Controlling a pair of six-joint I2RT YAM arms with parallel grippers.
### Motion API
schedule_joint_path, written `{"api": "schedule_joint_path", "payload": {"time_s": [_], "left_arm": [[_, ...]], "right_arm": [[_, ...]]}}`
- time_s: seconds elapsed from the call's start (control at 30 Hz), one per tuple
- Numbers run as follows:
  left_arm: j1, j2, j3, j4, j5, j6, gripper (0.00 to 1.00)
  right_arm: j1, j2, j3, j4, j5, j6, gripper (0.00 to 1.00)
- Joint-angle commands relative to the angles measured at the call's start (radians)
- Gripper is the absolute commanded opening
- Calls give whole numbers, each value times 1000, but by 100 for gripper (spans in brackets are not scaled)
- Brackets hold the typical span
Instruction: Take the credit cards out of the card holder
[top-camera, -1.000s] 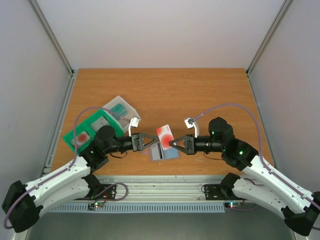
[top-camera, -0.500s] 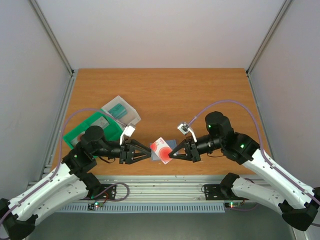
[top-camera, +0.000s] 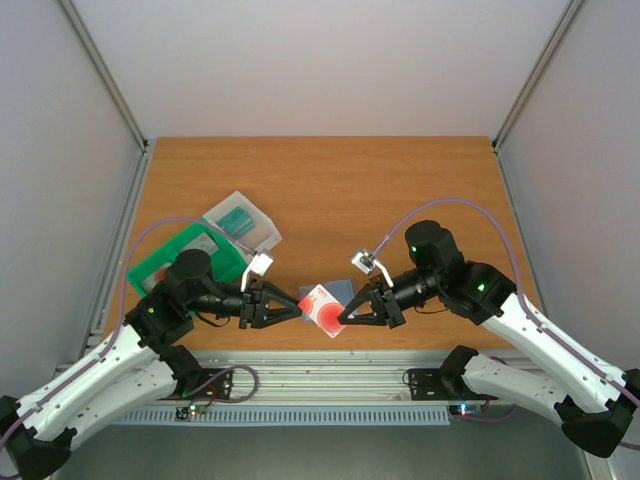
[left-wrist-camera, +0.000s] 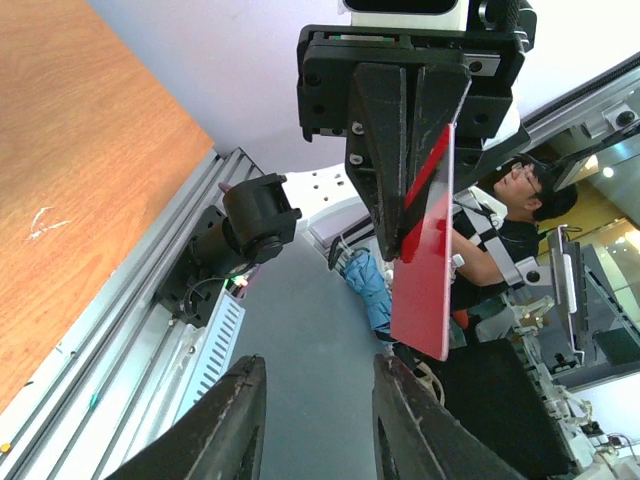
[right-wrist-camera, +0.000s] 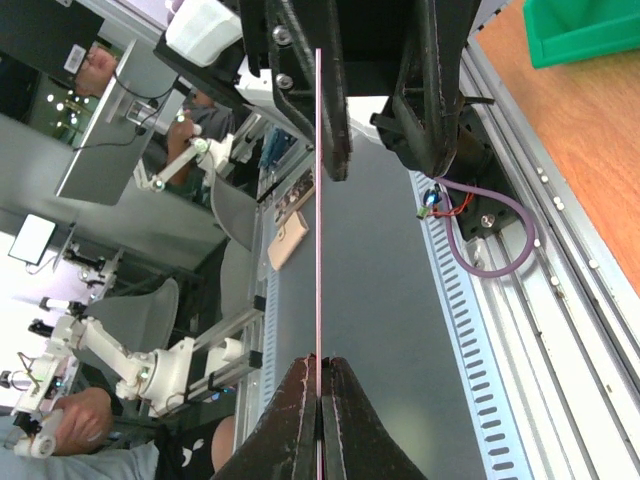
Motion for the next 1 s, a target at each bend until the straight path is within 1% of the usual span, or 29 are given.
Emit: {"api": "schedule_joint_path", "payload": {"time_s": [0.0,0.23,0.37,0.43,0.5,0.57,0.6,0.87,0.97], "left_arm": [[-1,5,30,82,40,-20,36],[0,3,25,95,46,-30,42],[-2,-4,46,52,10,-12,48],[-1,-14,56,28,-20,0,47],[-1,-27,69,-14,-69,13,47],[0,-41,85,-70,-130,32,51],[-1,-47,86,-79,-142,41,52],[-1,-73,94,-73,-130,36,52],[-1,-72,91,-80,-131,42,52]], "right_arm": [[-2,15,28,-24,-21,-23,1],[-2,29,6,10,-14,4,1],[-2,31,7,15,-6,9,1],[-1,22,15,3,44,10,1],[-2,6,25,-15,138,16,1],[-2,-11,30,-20,210,26,1],[-2,-15,31,-17,229,35,1],[-2,14,23,29,122,62,1],[-2,26,22,48,51,58,1]]}}
